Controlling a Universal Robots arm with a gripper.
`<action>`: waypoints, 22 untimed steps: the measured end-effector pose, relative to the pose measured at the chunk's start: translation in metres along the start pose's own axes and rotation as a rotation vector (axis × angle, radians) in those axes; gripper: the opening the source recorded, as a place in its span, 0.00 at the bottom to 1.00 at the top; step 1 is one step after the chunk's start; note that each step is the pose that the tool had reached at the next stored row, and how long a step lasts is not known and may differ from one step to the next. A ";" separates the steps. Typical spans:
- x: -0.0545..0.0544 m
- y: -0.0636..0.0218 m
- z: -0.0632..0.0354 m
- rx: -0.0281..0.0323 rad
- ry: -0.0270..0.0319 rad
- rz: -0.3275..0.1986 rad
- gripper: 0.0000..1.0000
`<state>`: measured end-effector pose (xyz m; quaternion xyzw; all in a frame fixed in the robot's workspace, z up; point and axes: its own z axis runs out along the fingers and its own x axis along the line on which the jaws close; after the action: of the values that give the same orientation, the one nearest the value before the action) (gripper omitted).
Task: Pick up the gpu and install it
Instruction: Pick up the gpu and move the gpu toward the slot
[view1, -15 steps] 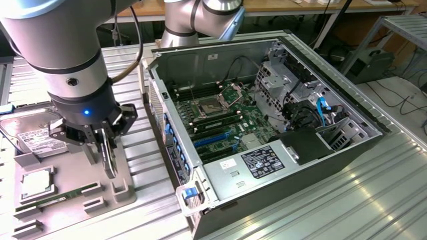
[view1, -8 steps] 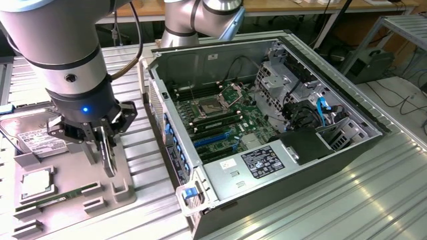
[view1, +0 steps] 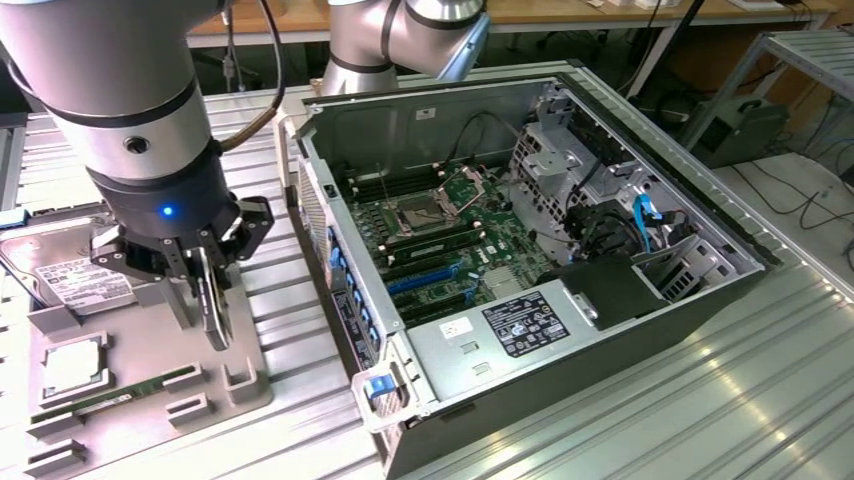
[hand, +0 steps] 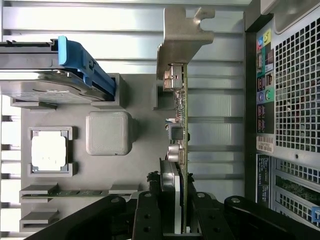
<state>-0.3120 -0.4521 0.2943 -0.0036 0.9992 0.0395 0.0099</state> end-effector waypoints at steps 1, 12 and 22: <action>0.000 0.0001 -0.0012 -0.0001 0.0000 0.000 0.28; 0.000 0.0012 -0.0155 -0.0001 -0.0001 0.000 0.28; 0.000 0.0016 -0.0213 -0.0001 -0.0001 0.000 0.28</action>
<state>-0.3120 -0.4522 0.3157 -0.0036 0.9992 0.0395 0.0099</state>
